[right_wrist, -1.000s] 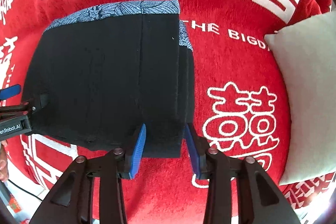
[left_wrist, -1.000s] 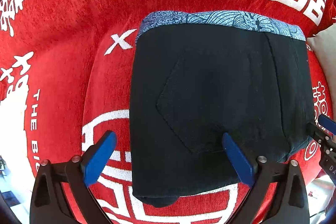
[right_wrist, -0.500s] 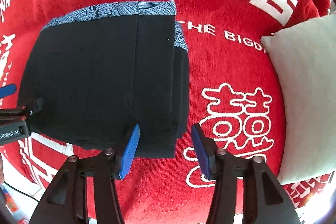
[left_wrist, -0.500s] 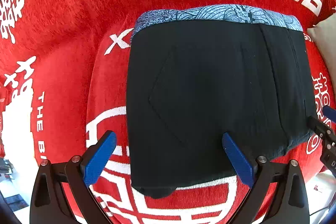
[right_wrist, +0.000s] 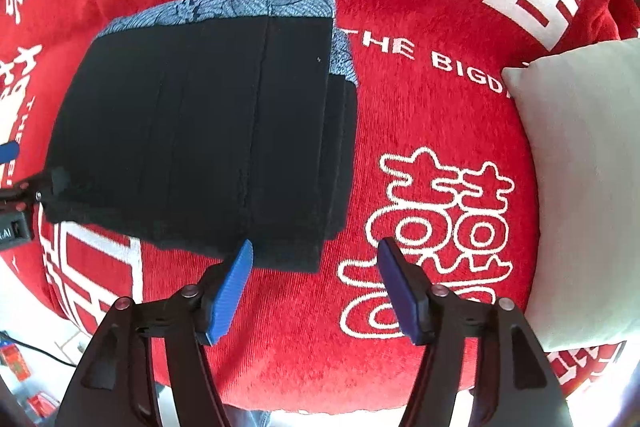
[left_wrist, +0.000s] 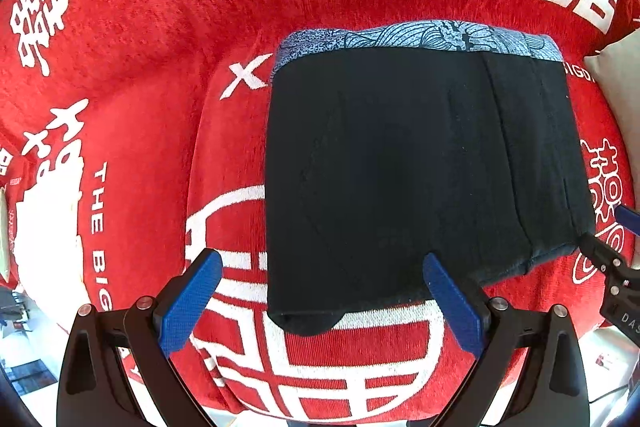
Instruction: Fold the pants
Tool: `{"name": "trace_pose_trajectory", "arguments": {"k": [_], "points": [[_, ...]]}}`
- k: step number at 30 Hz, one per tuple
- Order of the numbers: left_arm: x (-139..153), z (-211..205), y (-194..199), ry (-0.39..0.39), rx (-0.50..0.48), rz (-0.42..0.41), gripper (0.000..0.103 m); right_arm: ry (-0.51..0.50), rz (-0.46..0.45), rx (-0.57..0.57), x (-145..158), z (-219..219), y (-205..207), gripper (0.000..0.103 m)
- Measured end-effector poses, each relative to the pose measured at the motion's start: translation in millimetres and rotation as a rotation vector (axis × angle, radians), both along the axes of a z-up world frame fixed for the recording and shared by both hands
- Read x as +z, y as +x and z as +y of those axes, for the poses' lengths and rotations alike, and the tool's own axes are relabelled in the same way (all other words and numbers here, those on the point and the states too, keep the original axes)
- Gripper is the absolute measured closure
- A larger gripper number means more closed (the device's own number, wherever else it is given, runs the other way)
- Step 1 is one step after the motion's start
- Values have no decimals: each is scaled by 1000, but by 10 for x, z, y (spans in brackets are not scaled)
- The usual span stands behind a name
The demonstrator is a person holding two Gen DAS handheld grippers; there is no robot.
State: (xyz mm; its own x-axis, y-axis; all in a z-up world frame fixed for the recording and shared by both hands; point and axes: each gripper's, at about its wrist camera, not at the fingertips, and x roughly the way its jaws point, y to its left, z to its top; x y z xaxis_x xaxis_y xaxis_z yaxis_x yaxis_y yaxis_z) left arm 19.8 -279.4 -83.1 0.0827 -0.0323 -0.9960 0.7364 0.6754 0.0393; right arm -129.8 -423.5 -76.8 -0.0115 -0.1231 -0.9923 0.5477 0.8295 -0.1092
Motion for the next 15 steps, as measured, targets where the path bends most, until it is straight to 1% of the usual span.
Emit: {"name": "trace_pose_trajectory", "arguments": {"k": [3, 6, 8, 10, 11, 15], "points": [[25, 8, -16, -2, 4, 2, 2, 30, 6, 11, 1, 13, -23, 34], [-11, 1, 1, -5, 5, 10, 2, 65, -7, 25, 18, 22, -56, 33], [-40, -4, 13, -7, 4, 20, 2, 114, -34, 16, 17, -24, -101, 31], [-62, -9, 52, -18, 5, 28, 2, 158, -75, -13, 25, -108, -152, 30], [-58, -9, 83, -34, 7, 32, 2, 182, -105, -32, 29, -159, -182, 30], [-16, -17, 347, -141, 22, 68, 2, 260, -194, -76, 4, -357, -215, 28]]}}
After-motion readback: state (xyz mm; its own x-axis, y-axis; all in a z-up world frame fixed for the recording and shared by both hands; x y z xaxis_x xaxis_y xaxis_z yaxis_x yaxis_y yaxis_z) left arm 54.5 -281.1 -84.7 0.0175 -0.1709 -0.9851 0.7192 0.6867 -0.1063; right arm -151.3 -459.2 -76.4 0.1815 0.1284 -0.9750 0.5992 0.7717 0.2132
